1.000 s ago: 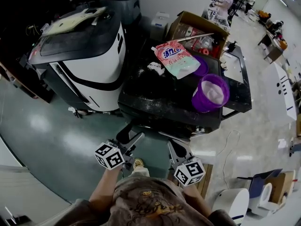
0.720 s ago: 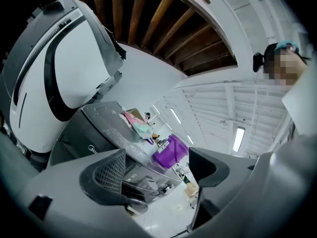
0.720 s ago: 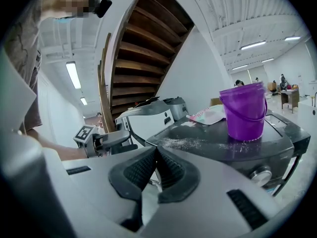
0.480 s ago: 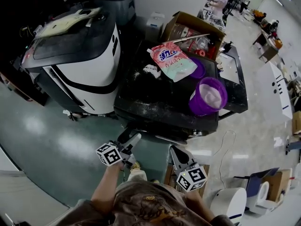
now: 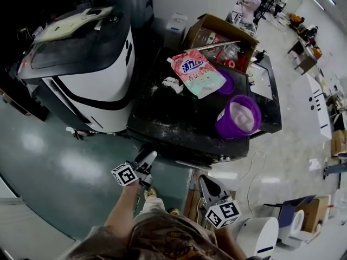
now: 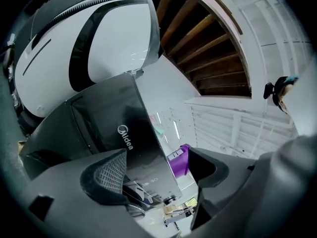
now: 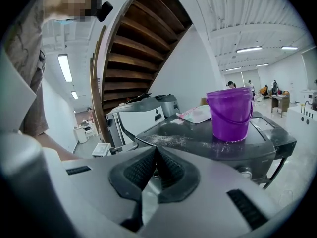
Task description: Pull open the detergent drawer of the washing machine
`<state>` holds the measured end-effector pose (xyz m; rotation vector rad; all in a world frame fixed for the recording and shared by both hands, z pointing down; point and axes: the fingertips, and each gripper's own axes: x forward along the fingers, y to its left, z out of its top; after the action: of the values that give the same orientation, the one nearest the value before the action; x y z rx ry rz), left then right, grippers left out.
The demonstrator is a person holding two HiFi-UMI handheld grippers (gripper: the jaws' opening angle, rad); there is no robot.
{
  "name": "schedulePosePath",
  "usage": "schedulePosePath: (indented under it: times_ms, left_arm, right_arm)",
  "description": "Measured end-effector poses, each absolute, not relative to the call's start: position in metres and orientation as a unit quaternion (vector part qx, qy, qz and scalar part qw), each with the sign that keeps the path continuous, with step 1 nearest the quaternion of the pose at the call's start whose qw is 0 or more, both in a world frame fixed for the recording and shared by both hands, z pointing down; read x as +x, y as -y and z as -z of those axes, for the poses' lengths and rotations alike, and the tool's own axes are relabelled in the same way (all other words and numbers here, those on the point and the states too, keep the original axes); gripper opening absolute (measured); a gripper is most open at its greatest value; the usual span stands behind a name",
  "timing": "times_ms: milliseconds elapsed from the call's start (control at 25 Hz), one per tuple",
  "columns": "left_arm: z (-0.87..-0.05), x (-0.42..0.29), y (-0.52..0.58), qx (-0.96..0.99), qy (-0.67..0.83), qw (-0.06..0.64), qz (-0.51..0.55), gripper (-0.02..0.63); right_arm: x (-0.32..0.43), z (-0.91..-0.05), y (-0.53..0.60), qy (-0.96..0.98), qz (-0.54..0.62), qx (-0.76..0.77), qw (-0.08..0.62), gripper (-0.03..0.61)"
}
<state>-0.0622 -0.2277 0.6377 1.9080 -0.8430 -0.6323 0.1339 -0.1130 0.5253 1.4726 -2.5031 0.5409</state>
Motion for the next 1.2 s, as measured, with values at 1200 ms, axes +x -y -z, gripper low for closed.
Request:
schedulePosePath:
  times_ms: [1200]
  left_arm:
    - [-0.675,-0.061,0.274,0.752,0.271,0.477,0.366,0.387]
  right_arm:
    - [0.141,-0.534,0.113,0.823,-0.191,0.515,0.144,0.003]
